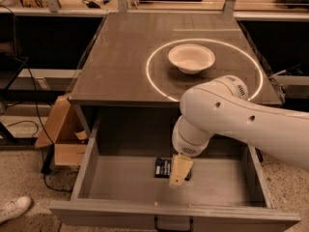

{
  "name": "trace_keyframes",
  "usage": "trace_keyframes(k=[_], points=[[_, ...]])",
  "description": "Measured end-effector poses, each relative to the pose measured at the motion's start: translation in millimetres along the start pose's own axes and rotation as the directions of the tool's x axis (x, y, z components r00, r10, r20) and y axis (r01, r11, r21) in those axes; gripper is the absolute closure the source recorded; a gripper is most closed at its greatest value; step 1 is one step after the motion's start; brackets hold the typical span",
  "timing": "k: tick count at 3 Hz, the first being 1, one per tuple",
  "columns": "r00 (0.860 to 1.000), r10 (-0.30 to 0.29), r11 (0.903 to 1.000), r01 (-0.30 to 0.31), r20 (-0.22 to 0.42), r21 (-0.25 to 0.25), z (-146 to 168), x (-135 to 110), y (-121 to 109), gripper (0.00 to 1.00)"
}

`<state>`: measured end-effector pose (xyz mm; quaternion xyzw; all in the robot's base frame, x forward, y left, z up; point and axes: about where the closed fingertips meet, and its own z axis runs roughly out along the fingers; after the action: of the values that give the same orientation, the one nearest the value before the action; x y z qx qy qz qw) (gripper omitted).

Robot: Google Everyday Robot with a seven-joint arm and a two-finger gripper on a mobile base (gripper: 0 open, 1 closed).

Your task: Pick rxbar blueberry from top drawer and place on counter

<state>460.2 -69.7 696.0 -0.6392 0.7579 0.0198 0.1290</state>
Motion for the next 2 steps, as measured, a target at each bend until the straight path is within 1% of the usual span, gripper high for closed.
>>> trace_keyframes(k=[1,2], points=[[1.0,0.0,1.0,0.0,0.001,-0.001,1.1,-0.2,-0.4,0.0],[1.0,-0.007,0.9998,0.007,0.004,-0.017,7.1,1.3,1.8,0.0]])
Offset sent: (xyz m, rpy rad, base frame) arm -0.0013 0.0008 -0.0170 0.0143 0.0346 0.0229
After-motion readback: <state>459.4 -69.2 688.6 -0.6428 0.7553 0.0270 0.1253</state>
